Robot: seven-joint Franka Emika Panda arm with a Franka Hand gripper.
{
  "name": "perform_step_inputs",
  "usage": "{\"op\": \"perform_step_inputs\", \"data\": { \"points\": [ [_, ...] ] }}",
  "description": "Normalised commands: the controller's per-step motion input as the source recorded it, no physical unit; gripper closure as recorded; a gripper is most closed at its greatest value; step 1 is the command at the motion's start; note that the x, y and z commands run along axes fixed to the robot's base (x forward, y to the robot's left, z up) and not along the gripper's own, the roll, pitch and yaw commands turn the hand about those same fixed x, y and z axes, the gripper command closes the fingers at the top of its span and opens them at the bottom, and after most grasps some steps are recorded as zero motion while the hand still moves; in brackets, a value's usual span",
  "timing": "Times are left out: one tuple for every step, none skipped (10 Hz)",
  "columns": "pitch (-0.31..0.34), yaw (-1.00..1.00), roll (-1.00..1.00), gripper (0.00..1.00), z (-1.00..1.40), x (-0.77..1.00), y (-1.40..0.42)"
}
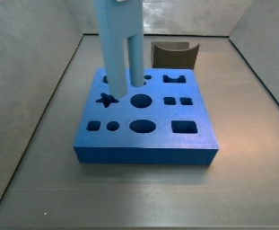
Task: Insert the square-circle object.
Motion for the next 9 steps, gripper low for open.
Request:
{"op": "perform_step_inputs", "data": {
  "points": [
    [0.0, -1.0, 0.03, 1.0, -0.14, 0.0, 0.0],
    [0.0, -1.0, 0.04, 1.0, -0.13, 0.0, 0.0],
    [0.0, -1.0, 0.08, 1.0, -0.09, -0.13, 0.0],
    [0.0, -0.97, 0.1, 1.0, -0.07, -0.14, 0.0],
    [0.0, -0.9, 0.09, 1.0, -0.08, -0.19, -0.04],
    [0.0, -0.91, 0.09, 1.0, -0.09, -0.18, -0.03],
    [0.0, -0.89, 0.1, 1.0, -0.09, -0.23, -0.02],
    [0.02, -0.87, 0.1, 1.0, -0.07, -0.2, -0.06],
    [0.021, -0.9, 0.11, 1.0, -0.06, -0.17, -0.06]
  ]
}}
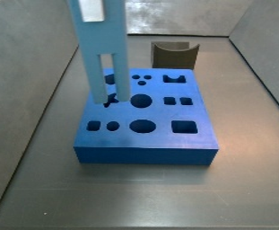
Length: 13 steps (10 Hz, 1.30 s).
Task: Insert the square-circle object.
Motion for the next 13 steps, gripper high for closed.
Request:
{"op": "perform_step_inputs", "data": {
  "points": [
    [0.043, -0.97, 0.14, 1.0, -0.06, -0.09, -0.06],
    [0.036, -1.0, 0.14, 1.0, -0.08, -0.09, -0.01],
    [0.024, -1.0, 0.03, 1.0, -0.27, -0.08, 0.0],
    [0.001, -0.79, 0.0, 1.0, -0.52, -0.35, 0.0],
    [0.046, -0.24, -0.11, 1.0, -0.65, -0.09, 0.0],
    [0.083, 0.0, -0.09, 1.0, -0.65, 0.06, 0.0],
    [0.123, 0.05, -0.06, 1.0, -0.61, 0.33, -0.04],
    [0.133, 0.29, -0.11, 1.0, -0.46, 0.34, 0.06],
    [0.016, 0.65, -0.07, 1.0, -0.37, 0.12, 0.09],
    [0.0, 0.54, -0.07, 1.0, -0.29, 0.0, 0.16],
    [0.0, 0.34, -0.07, 1.0, -0.21, -0.12, 0.17],
    [0.0, 0.16, -0.14, 1.0, -0.14, -0.28, 0.19],
    [-0.023, 0.16, -0.13, 1.0, -0.11, -0.34, 0.15]
  ]
}}
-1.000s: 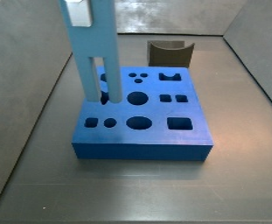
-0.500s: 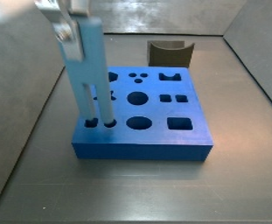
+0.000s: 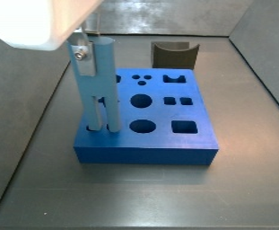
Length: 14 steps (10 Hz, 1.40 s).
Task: Insert the square-circle object.
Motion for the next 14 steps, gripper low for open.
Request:
{"op": "perform_step_inputs", "data": {
  "points": [
    [-0.01, 0.17, -0.07, 1.0, -0.13, -0.25, 0.05],
    [-0.019, 0.1, 0.0, 1.0, -0.18, -0.14, 0.0],
    [-0.043, 0.2, 0.01, 1.0, -0.3, -0.06, -0.06],
    [-0.051, 0.25, 0.1, 1.0, -0.3, 0.0, -0.14],
    [-0.059, 0.15, 0.1, 1.0, -0.37, 0.0, -0.11],
    [-0.06, 0.05, 0.13, 1.0, -0.42, 0.0, -0.13],
    [-0.001, 0.0, 0.15, 1.0, -0.34, 0.0, -0.15],
    [0.0, 0.0, 0.13, 1.0, -0.34, 0.0, -0.15],
    [0.0, 0.0, 0.1, 1.0, -0.37, 0.0, -0.16],
    [-0.001, 0.0, 0.1, 1.0, -0.39, 0.0, -0.15],
    [-0.023, 0.0, 0.09, 1.0, -0.41, 0.0, -0.13],
    [-0.064, 0.0, 0.03, 1.0, -0.41, 0.0, -0.13],
    [-0.047, 0.0, -0.05, 1.0, -0.27, 0.0, -0.08],
    [-0.011, 0.0, -0.05, 1.0, -0.08, 0.0, 0.0]
  ]
}}
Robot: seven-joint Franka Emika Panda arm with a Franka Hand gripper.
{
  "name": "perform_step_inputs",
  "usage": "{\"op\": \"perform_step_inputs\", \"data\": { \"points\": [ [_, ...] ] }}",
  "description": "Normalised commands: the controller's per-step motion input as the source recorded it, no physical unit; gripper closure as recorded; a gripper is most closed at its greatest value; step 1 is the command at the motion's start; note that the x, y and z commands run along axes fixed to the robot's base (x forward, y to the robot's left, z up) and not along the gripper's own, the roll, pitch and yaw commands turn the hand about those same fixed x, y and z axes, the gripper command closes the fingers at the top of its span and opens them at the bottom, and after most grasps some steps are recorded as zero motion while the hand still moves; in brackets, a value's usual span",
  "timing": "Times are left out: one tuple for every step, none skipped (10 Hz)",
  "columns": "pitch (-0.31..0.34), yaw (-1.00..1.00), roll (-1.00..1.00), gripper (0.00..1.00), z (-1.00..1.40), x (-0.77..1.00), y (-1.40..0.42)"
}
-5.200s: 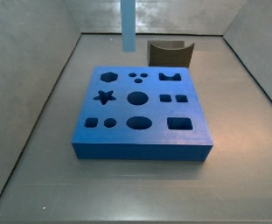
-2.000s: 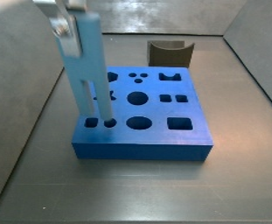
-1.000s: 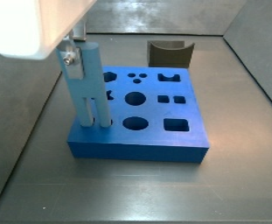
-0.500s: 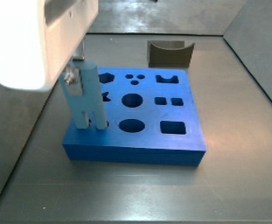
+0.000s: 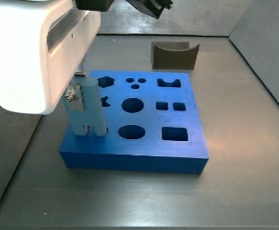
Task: Insert the square-circle object.
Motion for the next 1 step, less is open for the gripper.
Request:
{"op": "perform_step_inputs", "data": {
  "points": [
    [0.0, 0.0, 0.0, 1.0, 0.0, 0.0, 0.0]
  ]
}}
